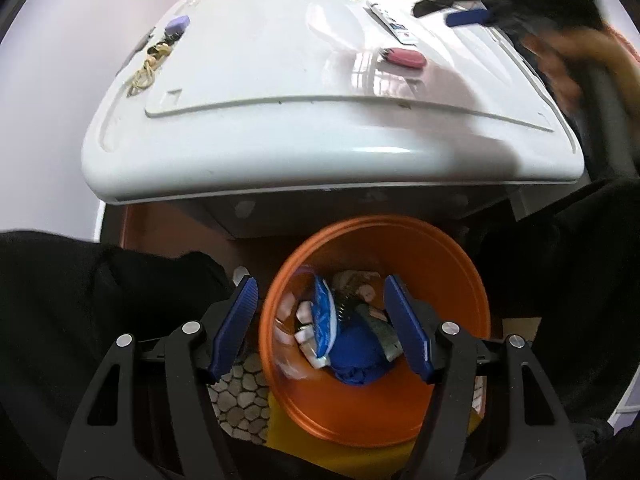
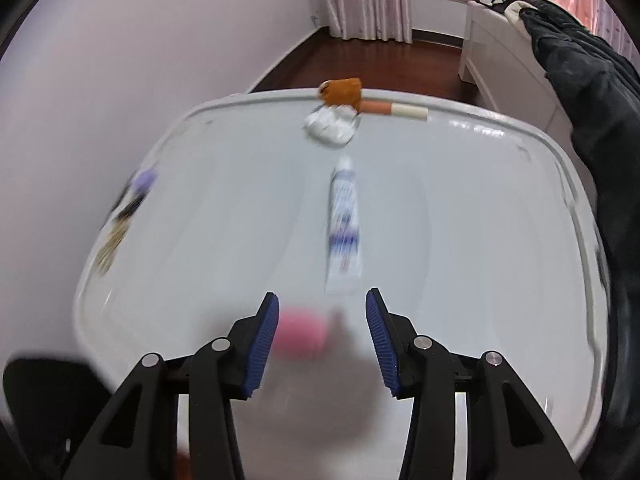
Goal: Collect trash
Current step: 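Grasp the white toothpaste tube with the right tool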
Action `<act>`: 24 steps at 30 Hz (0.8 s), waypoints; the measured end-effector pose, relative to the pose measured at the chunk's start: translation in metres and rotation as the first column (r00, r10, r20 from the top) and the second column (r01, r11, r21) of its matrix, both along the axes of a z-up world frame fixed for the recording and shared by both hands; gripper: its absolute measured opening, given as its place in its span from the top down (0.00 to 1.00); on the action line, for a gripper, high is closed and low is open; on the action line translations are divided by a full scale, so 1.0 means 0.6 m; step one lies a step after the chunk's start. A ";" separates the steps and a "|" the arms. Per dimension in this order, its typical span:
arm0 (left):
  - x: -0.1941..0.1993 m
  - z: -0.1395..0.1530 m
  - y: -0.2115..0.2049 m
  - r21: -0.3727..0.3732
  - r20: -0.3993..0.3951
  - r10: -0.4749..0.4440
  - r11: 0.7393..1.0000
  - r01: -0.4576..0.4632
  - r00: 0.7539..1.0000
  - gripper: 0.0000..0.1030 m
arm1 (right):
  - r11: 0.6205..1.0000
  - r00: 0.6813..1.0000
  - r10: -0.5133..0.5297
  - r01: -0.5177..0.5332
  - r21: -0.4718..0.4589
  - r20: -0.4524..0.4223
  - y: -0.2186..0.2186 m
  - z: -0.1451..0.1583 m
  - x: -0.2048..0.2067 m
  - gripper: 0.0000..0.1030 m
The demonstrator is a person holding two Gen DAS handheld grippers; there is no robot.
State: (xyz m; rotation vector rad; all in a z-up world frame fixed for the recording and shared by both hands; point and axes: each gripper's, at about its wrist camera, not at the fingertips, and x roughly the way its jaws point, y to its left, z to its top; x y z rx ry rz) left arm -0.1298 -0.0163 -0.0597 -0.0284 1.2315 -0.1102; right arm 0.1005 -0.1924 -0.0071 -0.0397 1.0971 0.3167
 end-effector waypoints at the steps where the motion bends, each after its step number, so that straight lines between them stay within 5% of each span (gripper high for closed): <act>1: 0.005 -0.001 0.004 0.003 -0.001 0.003 1.000 -0.003 1.000 0.37 | 1.000 1.000 -0.006 0.006 -0.004 -0.005 0.006 -0.008 0.024 0.56; 7: 0.034 -0.006 0.020 0.017 -0.009 0.007 1.000 -0.007 1.000 0.37 | 0.998 0.997 -0.040 0.037 -0.046 -0.066 0.049 -0.080 0.128 0.55; 9: 0.044 -0.004 0.024 0.024 -0.002 0.006 1.000 -0.006 1.000 0.37 | 0.994 0.999 -0.037 0.036 -0.101 -0.008 0.062 -0.086 0.138 0.51; 10: 0.049 -0.002 0.025 0.027 0.001 0.005 1.000 -0.005 1.000 0.37 | 0.994 0.999 -0.035 0.035 -0.107 0.001 0.065 -0.087 0.140 0.53; 12: 0.061 0.004 0.028 0.033 0.008 -0.001 0.999 0.000 1.000 0.37 | 0.991 0.999 -0.048 0.050 -0.125 0.018 0.063 -0.082 0.133 0.80; 16: 0.109 0.037 0.037 0.002 0.019 0.000 1.000 0.000 1.000 0.37 | 0.993 0.999 -0.038 0.040 -0.110 0.029 0.041 -0.081 0.118 0.80; 24: 0.350 0.101 -0.027 0.000 0.169 -0.149 0.988 0.151 0.974 0.29 | 0.991 0.992 -0.130 0.130 -0.011 -0.003 -0.090 -0.050 0.096 0.80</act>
